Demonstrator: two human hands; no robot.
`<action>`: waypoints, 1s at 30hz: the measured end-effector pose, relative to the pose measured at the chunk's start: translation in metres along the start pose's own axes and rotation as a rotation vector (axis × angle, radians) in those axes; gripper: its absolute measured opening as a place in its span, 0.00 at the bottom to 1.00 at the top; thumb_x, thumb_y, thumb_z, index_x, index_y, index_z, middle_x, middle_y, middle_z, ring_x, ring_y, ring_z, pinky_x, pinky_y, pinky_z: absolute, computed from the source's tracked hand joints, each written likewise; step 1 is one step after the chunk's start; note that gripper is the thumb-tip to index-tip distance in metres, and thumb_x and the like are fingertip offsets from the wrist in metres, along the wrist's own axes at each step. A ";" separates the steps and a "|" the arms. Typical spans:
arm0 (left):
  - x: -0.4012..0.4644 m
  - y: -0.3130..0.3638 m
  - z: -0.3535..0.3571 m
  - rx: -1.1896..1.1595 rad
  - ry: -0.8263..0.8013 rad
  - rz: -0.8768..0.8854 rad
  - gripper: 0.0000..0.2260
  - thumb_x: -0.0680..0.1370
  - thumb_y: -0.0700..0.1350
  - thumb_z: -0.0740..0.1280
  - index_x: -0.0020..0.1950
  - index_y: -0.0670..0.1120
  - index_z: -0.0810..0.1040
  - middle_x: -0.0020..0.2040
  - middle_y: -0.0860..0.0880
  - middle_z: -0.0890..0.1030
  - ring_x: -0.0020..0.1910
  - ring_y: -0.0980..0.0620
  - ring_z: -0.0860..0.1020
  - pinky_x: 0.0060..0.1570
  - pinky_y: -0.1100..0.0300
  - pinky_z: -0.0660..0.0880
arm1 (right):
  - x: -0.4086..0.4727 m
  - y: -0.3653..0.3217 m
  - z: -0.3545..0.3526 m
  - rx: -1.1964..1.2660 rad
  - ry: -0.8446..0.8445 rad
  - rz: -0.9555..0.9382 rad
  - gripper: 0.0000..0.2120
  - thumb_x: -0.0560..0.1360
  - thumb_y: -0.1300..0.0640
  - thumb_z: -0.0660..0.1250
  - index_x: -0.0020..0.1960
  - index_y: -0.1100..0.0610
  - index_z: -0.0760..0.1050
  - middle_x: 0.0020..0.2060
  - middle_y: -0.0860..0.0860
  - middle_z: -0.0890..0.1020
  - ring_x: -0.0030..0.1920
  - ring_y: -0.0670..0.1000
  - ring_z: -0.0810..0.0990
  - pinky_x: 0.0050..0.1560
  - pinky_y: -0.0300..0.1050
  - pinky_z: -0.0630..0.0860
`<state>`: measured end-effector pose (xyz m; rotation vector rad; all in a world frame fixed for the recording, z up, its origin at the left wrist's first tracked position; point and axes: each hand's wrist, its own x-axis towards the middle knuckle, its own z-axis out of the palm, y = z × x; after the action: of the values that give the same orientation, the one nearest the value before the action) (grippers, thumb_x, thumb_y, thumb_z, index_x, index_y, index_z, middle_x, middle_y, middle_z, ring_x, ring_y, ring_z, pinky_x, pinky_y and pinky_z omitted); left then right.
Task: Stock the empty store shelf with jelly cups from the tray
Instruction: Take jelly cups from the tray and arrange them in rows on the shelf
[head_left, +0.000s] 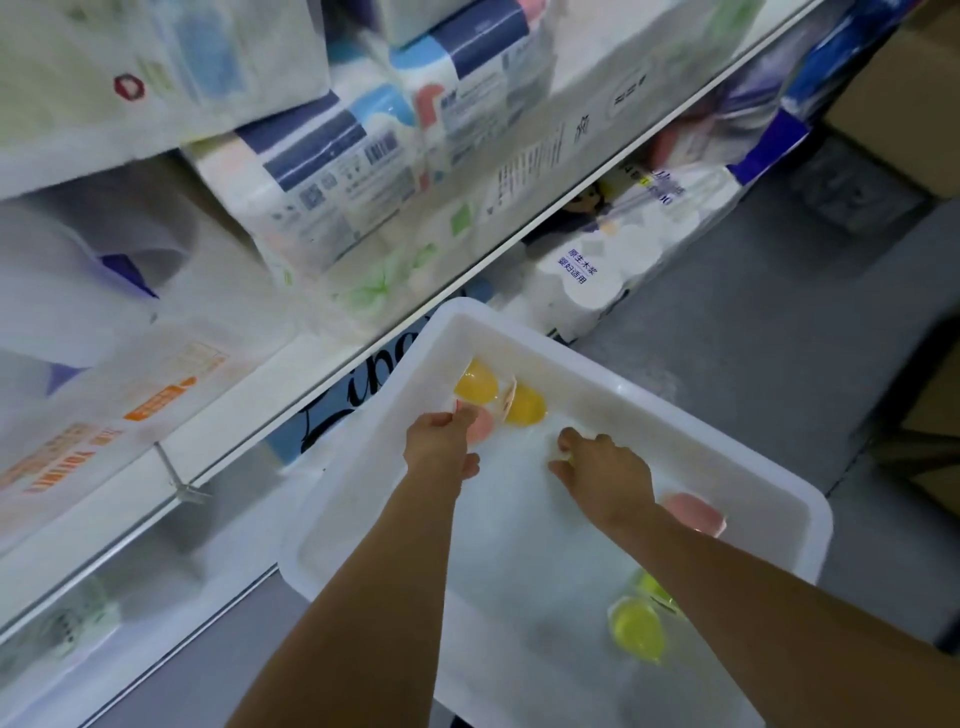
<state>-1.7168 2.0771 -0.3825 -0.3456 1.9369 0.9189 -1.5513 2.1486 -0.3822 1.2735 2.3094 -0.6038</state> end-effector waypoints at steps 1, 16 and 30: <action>-0.002 -0.002 -0.001 -0.025 0.010 0.011 0.17 0.74 0.51 0.73 0.59 0.44 0.77 0.51 0.44 0.80 0.34 0.47 0.80 0.46 0.52 0.82 | -0.004 0.002 0.000 0.013 -0.012 0.006 0.16 0.80 0.45 0.56 0.65 0.49 0.68 0.54 0.55 0.78 0.53 0.58 0.79 0.47 0.45 0.72; -0.187 0.038 -0.083 0.004 -0.036 0.422 0.06 0.71 0.45 0.75 0.44 0.52 0.80 0.41 0.52 0.80 0.40 0.50 0.80 0.49 0.51 0.80 | -0.109 -0.040 -0.145 0.500 0.174 -0.156 0.10 0.72 0.38 0.66 0.49 0.40 0.80 0.38 0.38 0.79 0.43 0.44 0.78 0.43 0.40 0.70; -0.388 0.156 -0.194 -0.036 0.062 0.946 0.05 0.72 0.48 0.73 0.47 0.50 0.82 0.39 0.53 0.79 0.35 0.58 0.77 0.39 0.60 0.77 | -0.205 -0.125 -0.356 0.910 0.407 -0.607 0.11 0.72 0.43 0.71 0.44 0.50 0.80 0.26 0.48 0.76 0.26 0.44 0.71 0.32 0.44 0.68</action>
<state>-1.7247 1.9940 0.0706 0.5947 2.1417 1.5357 -1.6167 2.1508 0.0422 1.0442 2.8932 -1.9179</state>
